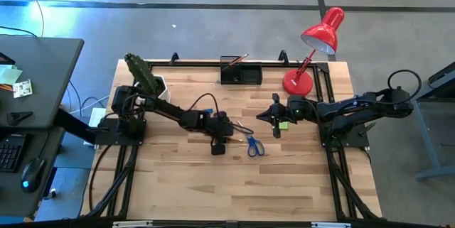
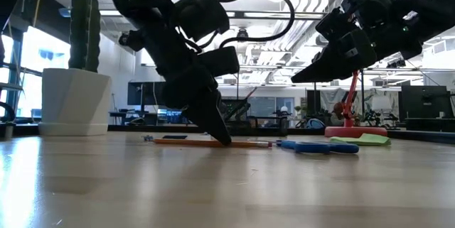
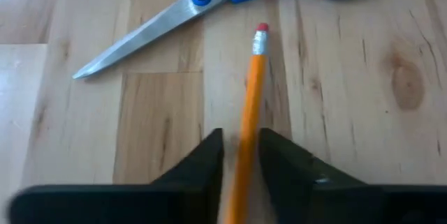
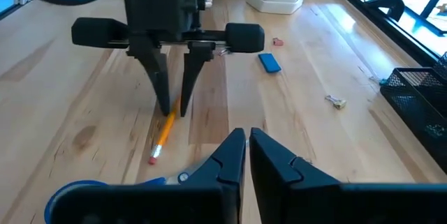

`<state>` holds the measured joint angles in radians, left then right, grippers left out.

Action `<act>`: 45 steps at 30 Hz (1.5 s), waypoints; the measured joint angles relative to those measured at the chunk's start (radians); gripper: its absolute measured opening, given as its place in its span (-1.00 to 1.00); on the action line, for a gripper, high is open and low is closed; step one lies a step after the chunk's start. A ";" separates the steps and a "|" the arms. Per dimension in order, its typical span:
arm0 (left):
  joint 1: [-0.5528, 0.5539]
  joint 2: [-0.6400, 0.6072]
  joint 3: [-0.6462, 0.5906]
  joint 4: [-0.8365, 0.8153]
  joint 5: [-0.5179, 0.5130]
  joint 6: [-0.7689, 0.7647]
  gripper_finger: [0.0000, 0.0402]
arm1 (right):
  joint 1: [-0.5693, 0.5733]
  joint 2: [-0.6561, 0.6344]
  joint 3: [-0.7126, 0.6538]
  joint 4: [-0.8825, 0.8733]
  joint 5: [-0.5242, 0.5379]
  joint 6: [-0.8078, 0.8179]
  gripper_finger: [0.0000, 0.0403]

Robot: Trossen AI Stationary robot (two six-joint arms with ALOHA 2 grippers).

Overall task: Pick and place office supplies into organizer
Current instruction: Put the yellow pencil into the top left section of the desk organizer

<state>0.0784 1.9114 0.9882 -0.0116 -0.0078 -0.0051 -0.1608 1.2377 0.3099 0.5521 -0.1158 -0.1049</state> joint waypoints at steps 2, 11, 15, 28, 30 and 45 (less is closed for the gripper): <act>0.000 0.000 0.000 0.000 0.000 0.000 -0.83 | 0.000 0.000 0.000 -0.004 0.000 -0.001 -0.94; 0.000 0.000 0.000 -0.002 0.001 0.000 -0.75 | -0.001 0.000 0.000 -0.004 -0.001 -0.008 -0.94; 0.000 0.000 0.000 -0.006 0.009 -0.002 -0.68 | -0.003 0.000 0.000 -0.004 -0.001 -0.016 -0.94; -0.015 0.000 0.001 -0.033 -0.012 -0.060 -0.80 | -0.003 0.000 0.000 -0.004 -0.005 -0.027 -0.94; -0.015 0.004 0.002 -0.041 -0.017 -0.061 -0.86 | -0.003 0.000 0.000 -0.004 -0.005 -0.027 -0.94; -0.013 0.009 0.000 -0.009 -0.037 -0.061 -0.89 | -0.003 0.000 0.000 -0.005 -0.004 -0.031 -0.94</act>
<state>0.0650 1.9209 0.9879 -0.0210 -0.0448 -0.0660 -0.1635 1.2377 0.3103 0.5476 -0.1196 -0.1362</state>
